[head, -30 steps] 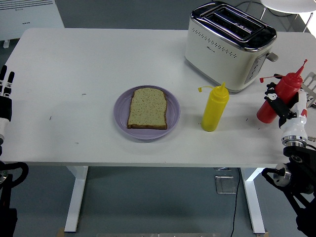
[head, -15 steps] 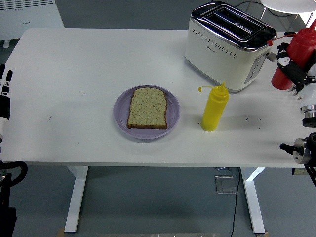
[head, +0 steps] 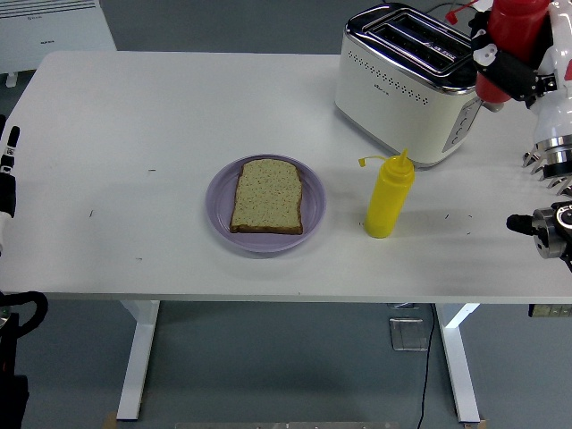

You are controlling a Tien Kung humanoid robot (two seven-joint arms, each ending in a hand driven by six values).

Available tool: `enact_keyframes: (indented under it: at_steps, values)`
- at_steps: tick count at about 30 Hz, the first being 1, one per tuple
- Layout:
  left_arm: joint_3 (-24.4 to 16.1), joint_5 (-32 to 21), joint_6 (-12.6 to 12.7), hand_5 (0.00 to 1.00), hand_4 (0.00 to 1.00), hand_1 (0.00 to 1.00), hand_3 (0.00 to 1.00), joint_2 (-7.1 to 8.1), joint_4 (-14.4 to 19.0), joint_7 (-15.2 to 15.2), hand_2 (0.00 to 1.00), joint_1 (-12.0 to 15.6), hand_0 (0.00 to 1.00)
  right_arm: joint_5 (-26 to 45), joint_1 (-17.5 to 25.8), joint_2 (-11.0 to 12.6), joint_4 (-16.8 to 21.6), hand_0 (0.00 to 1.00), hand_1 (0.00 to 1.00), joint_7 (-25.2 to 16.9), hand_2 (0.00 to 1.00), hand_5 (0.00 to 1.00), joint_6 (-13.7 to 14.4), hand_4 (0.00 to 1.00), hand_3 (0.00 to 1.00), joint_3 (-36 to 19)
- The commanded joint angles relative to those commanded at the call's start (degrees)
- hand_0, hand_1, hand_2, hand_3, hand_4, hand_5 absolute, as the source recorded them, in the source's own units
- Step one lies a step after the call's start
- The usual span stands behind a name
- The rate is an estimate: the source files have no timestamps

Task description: Pick up the cup,pour liquid into bread,place the cup on the desk

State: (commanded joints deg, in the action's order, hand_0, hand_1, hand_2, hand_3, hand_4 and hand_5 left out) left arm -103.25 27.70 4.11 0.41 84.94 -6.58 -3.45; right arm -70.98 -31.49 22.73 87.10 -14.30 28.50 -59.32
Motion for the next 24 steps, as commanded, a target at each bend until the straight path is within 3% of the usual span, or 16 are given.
enact_keyframes:
  at_steps: [7,15,24]
  values:
    - [0.04,-0.01,0.02,0.998,0.483,0.752,0.734,0.03,-0.02,-0.02,0.742,0.07,0.810,-12.79,-7.70,1.09,-0.92,0.113,0.206,6.11,0.369,0.073,-2.23,0.462,0.489,5.55]
    - [0.13,0.01,0.00,0.998,0.481,0.749,0.732,0.07,-0.03,-0.04,0.742,0.38,0.810,-30.24,-15.46,0.70,-4.17,0.124,0.208,14.88,0.373,0.095,-5.64,0.453,0.493,12.01]
    - [0.25,0.00,0.01,0.998,0.481,0.749,0.732,0.16,-0.06,-0.06,0.742,0.55,0.810,-47.53,-20.27,0.28,-8.48,0.125,0.212,20.13,0.375,0.105,-7.67,0.459,0.498,17.83]
